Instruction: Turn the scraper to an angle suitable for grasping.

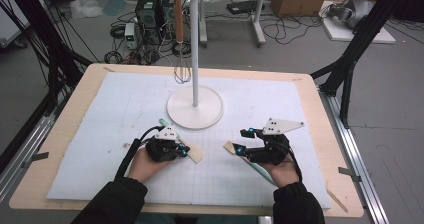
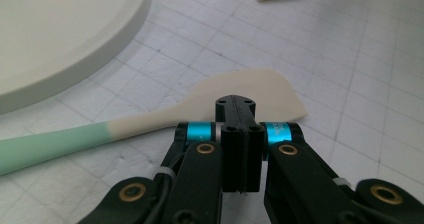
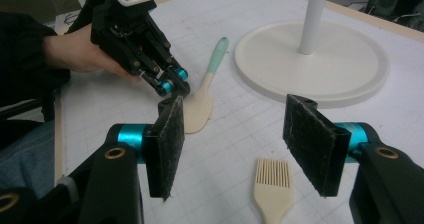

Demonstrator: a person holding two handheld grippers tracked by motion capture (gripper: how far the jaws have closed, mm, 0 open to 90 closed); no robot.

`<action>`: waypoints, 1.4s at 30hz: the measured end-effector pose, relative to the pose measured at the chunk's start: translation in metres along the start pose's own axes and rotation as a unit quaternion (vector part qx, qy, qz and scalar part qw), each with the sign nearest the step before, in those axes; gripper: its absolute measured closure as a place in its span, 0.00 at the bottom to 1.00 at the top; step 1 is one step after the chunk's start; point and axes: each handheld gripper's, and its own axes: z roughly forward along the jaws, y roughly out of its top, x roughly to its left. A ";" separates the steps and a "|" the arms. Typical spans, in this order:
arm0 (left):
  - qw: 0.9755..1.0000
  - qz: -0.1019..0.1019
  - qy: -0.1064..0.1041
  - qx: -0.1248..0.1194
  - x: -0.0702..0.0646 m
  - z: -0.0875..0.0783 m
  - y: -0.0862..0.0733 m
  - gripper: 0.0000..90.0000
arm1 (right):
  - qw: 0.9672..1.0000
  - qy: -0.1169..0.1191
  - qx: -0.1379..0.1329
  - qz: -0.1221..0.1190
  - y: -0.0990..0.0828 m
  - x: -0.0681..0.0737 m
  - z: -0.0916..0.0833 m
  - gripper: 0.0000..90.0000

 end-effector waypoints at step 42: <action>1.000 -0.008 -0.003 0.000 -0.008 0.019 0.006 1.00 | 1.000 0.005 0.005 -0.001 -0.001 0.000 0.002 0.45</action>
